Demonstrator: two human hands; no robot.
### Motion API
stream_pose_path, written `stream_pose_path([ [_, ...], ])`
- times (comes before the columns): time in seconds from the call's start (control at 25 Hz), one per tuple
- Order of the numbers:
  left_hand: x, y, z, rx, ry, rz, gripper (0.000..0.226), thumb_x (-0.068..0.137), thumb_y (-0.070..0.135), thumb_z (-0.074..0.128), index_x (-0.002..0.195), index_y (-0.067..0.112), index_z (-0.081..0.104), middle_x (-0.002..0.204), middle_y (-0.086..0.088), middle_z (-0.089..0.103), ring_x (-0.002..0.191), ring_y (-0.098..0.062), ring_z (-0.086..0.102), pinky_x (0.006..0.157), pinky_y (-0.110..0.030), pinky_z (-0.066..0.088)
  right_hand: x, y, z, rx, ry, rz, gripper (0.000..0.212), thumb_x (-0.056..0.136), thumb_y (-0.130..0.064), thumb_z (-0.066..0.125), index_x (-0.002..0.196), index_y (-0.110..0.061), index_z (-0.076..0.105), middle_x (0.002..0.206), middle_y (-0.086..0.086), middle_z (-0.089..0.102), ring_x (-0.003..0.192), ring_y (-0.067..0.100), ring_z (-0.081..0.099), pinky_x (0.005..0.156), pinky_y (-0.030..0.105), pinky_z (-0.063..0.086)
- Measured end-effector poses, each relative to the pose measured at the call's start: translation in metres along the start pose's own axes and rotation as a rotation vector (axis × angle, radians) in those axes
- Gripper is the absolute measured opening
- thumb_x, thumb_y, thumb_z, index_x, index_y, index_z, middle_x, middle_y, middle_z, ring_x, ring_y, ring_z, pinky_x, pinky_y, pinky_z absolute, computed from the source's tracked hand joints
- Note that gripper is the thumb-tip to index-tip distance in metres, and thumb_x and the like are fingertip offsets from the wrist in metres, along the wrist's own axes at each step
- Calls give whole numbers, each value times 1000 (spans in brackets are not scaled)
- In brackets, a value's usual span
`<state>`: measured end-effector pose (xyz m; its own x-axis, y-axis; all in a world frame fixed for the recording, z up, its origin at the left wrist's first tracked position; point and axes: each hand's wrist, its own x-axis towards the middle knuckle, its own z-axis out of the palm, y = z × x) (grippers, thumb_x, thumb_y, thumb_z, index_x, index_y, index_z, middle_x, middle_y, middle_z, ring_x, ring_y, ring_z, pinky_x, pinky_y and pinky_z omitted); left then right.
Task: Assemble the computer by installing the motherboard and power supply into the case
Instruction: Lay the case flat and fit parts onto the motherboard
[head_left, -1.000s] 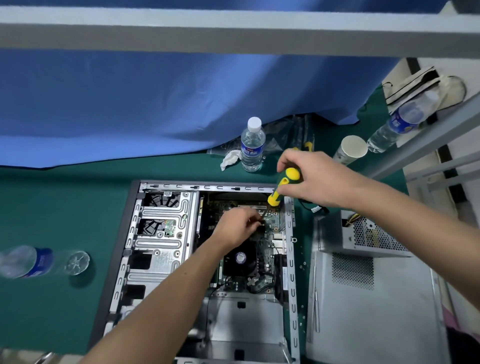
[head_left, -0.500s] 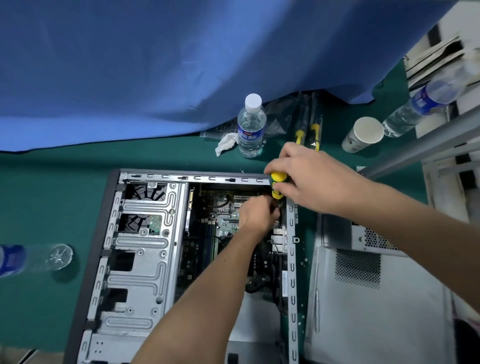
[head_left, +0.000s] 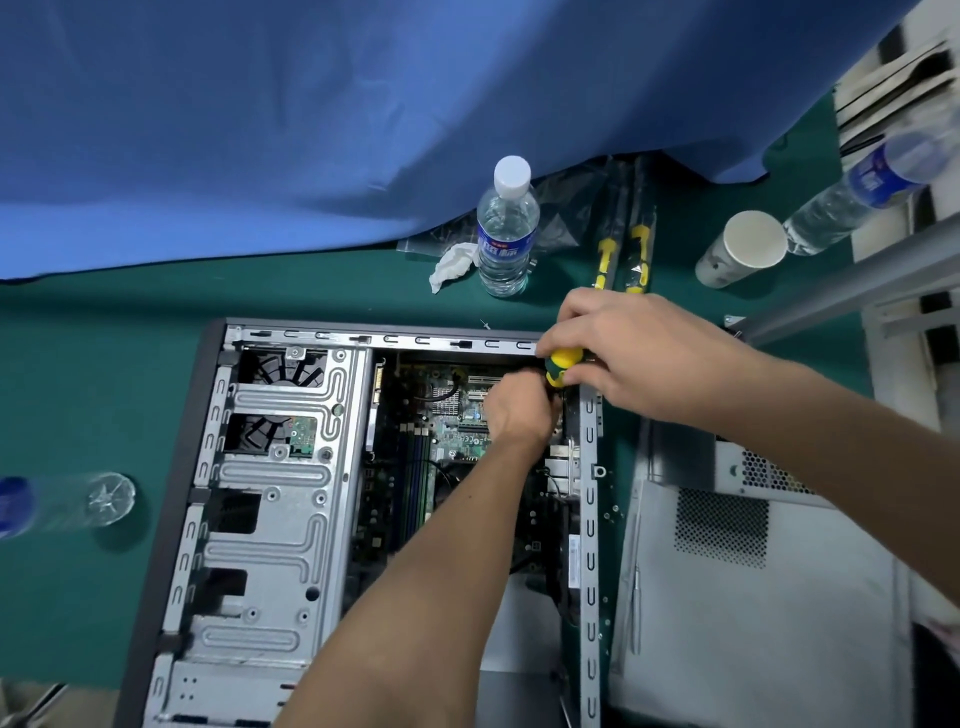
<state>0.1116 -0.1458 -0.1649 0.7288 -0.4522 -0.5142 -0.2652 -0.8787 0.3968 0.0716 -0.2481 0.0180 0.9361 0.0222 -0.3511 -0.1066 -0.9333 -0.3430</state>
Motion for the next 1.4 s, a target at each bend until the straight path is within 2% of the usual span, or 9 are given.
stream_pose_path([
  [0.16, -4, -1, 4, 10, 8, -7, 39, 92, 25, 63, 61, 21, 39, 86, -10, 70, 71, -28, 56, 60, -31, 37, 3, -1, 2, -4, -25, 26, 37, 93, -27, 65, 130, -31, 61, 116, -7, 53, 107, 20, 55, 91, 39, 46],
  [0.36, -5, -1, 5, 30, 15, 31, 22, 92, 22, 62, 73, 20, 50, 85, -8, 70, 77, -30, 63, 60, -31, 39, 6, -2, 3, 20, -23, 66, 38, 94, -25, 65, 130, -31, 61, 116, -5, 53, 108, 21, 54, 90, 35, 44],
  [0.48, -6, -1, 5, 33, 28, 18, 25, 92, 19, 62, 71, 20, 49, 85, -8, 70, 68, -27, 53, 60, -31, 38, 8, -3, 0, -42, -59, 55, 35, 93, -23, 65, 127, -30, 62, 116, -4, 55, 108, 22, 55, 91, 39, 47],
  [0.72, -6, -3, 3, 66, 26, 27, 40, 93, 15, 60, 61, 20, 36, 85, -8, 70, 67, -26, 48, 60, -31, 34, 2, -4, 2, -44, -7, 42, 33, 93, -24, 65, 126, -31, 63, 117, -6, 56, 108, 21, 56, 90, 33, 44],
  [0.92, -6, -2, 2, 89, 30, 39, 42, 93, 11, 58, 60, 22, 34, 87, -9, 70, 66, -26, 47, 60, -32, 34, 0, -4, 2, -70, -15, 52, 33, 94, -20, 63, 127, -29, 62, 115, -5, 55, 104, 23, 58, 88, 36, 46],
  [1.08, -8, 0, -4, 68, -56, 31, 18, 91, 9, 60, 75, 14, 54, 93, -12, 71, 83, -33, 64, 63, -33, 39, 6, -6, 3, -212, -83, -3, 39, 89, -8, 62, 123, -26, 63, 111, -1, 55, 98, 26, 61, 82, 40, 52],
  [1.16, -13, -6, -14, 68, -107, 88, 6, 92, 13, 60, 94, 11, 66, 97, -12, 70, 91, -33, 66, 68, -35, 47, 9, -5, 3, -257, -93, -5, 32, 88, -8, 62, 117, -22, 64, 106, 1, 56, 96, 27, 62, 80, 40, 53],
  [1.28, -37, -32, -39, 186, -136, 275, 18, 95, 23, 57, 106, 16, 70, 104, -8, 70, 97, -30, 65, 81, -37, 54, 11, -9, 2, -336, -109, 9, 14, 91, -15, 60, 105, -15, 65, 96, 5, 57, 86, 27, 62, 75, 38, 53],
  [1.4, -74, -66, -66, 307, 27, 528, 27, 93, 20, 56, 117, 15, 66, 109, -5, 64, 102, -28, 58, 84, -38, 48, 11, -18, 3, -389, -88, 34, 18, 96, -24, 58, 87, -9, 62, 84, 8, 62, 73, 27, 59, 63, 35, 50],
])
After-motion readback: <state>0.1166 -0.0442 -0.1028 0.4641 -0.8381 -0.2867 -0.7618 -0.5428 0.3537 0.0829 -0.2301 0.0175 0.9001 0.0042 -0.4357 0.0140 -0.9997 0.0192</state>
